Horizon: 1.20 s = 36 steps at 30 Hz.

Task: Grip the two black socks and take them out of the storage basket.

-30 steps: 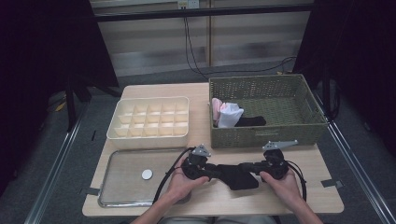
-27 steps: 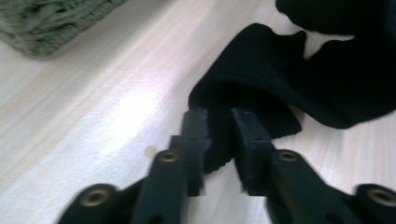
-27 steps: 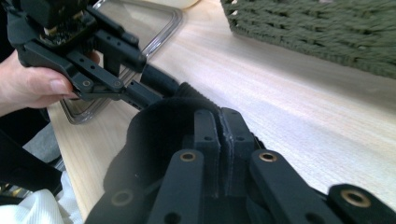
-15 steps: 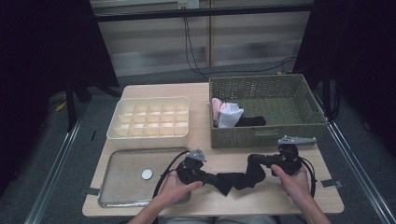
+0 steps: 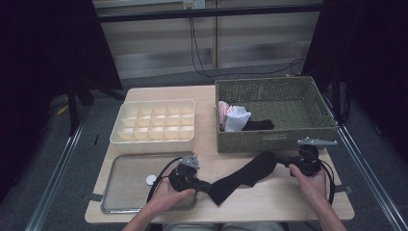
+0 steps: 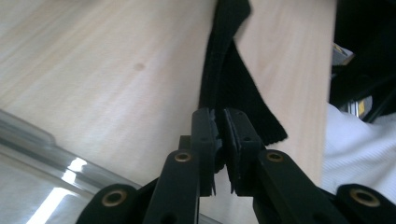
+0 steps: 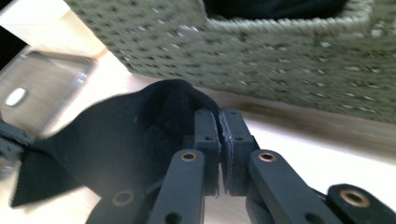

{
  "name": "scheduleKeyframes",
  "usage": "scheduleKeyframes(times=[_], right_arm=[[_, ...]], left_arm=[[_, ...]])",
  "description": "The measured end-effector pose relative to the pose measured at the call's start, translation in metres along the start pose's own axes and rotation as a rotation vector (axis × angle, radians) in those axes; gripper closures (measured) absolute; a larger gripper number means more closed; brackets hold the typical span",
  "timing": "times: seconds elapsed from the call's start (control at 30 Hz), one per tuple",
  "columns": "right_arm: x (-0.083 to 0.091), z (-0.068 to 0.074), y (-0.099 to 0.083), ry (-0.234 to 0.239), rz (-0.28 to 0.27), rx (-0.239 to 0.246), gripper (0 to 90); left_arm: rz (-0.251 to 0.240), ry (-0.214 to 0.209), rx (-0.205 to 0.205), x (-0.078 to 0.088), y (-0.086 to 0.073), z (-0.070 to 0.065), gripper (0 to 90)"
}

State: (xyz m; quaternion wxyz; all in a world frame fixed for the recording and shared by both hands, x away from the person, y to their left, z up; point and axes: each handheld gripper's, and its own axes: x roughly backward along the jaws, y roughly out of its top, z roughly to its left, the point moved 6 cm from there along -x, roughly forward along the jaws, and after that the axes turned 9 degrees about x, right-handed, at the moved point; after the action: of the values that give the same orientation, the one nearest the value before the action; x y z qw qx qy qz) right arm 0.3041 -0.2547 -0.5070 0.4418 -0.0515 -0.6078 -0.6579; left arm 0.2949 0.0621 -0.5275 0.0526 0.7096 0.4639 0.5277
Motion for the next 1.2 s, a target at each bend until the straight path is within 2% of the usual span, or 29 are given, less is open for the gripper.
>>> scheduleKeyframes(times=[0.03, 0.07, 0.13, 0.2, 0.23, 0.33, 0.4, 0.47, 0.53, 0.57, 0.6, 0.63, 0.67, 0.7, 0.8, 0.83, 0.97, 1.07, 1.13, 1.17, 1.2], right_arm=[[-0.001, -0.001, -0.001, -0.003, 0.002, 0.000, 86.8], [-0.002, -0.001, -0.001, 0.001, 0.004, -0.003, 86.8], [-0.002, -0.001, -0.001, -0.003, 0.007, -0.002, 86.8], [-0.002, -0.001, -0.001, -0.005, 0.008, -0.003, 86.8], [-0.002, -0.002, -0.001, -0.003, 0.009, -0.006, 86.7], [-0.003, -0.003, -0.002, -0.004, 0.011, -0.013, 86.7], [-0.003, -0.003, -0.002, -0.003, 0.009, -0.011, 86.7], [-0.002, -0.002, -0.002, 0.001, 0.010, -0.010, 86.7], [-0.003, -0.002, -0.002, 0.004, 0.011, -0.009, 86.7], [-0.003, -0.002, -0.002, 0.005, 0.011, -0.010, 86.7], [-0.002, -0.002, -0.002, 0.006, 0.011, -0.013, 86.7], [-0.002, -0.002, -0.002, 0.008, 0.011, -0.013, 86.7], [-0.002, -0.002, -0.003, 0.010, 0.012, -0.012, 86.7], [-0.002, -0.002, -0.003, 0.010, 0.012, -0.013, 86.7], [-0.003, -0.002, -0.003, 0.011, 0.013, -0.014, 86.6], [-0.003, -0.002, -0.002, 0.013, 0.012, -0.017, 86.6], [-0.001, -0.002, -0.002, 0.013, 0.006, -0.022, 86.6], [-0.001, -0.003, -0.002, 0.020, 0.001, -0.024, 86.6], [-0.001, -0.003, -0.002, 0.023, 0.005, -0.024, 86.5], [-0.001, -0.002, -0.002, 0.023, 0.006, -0.025, 86.5], [-0.001, -0.002, -0.003, 0.023, 0.008, -0.027, 86.5]], left_arm=[[-0.016, 0.018, 0.008, 0.000, 0.001, 0.002, 80.5], [-0.036, 0.010, 0.016, 0.000, 0.004, 0.003, 77.3], [-0.070, 0.030, 0.013, 0.004, 0.008, 0.000, 72.1], [-0.122, 0.024, -0.004, 0.009, 0.013, -0.009, 67.2], [-0.130, 0.018, -0.026, 0.010, 0.014, -0.014, 66.4], [-0.110, -0.028, -0.062, 0.002, 0.012, -0.027, 64.6], [-0.078, -0.052, -0.087, -0.005, 0.008, -0.033, 64.5], [-0.063, -0.065, -0.086, -0.009, 0.006, -0.034, 64.1], [-0.048, -0.058, -0.076, -0.017, 0.002, -0.032, 61.3], [-0.026, -0.028, -0.075, -0.019, 0.000, -0.029, 59.0], [-0.014, -0.023, -0.073, -0.021, -0.002, -0.028, 55.8], [-0.037, -0.034, -0.071, -0.024, -0.002, -0.028, 54.5], [-0.026, -0.007, -0.078, -0.024, -0.002, -0.027, 54.3], [-0.029, -0.018, -0.083, -0.024, -0.001, -0.027, 53.3], [-0.028, 0.001, -0.086, -0.026, -0.002, -0.026, 51.5], [-0.039, -0.022, -0.068, -0.026, -0.002, -0.026, 51.8], [-0.049, -0.024, -0.081, -0.026, -0.003, -0.025, 52.6], [-0.046, 0.009, -0.115, -0.026, -0.005, -0.025, 55.1], [-0.042, 0.048, -0.136, -0.026, -0.005, -0.024, 64.7], [-0.050, 0.054, -0.124, -0.026, -0.005, -0.023, 70.8], [-0.041, 0.051, -0.129, -0.025, -0.005, -0.022, 76.5]])
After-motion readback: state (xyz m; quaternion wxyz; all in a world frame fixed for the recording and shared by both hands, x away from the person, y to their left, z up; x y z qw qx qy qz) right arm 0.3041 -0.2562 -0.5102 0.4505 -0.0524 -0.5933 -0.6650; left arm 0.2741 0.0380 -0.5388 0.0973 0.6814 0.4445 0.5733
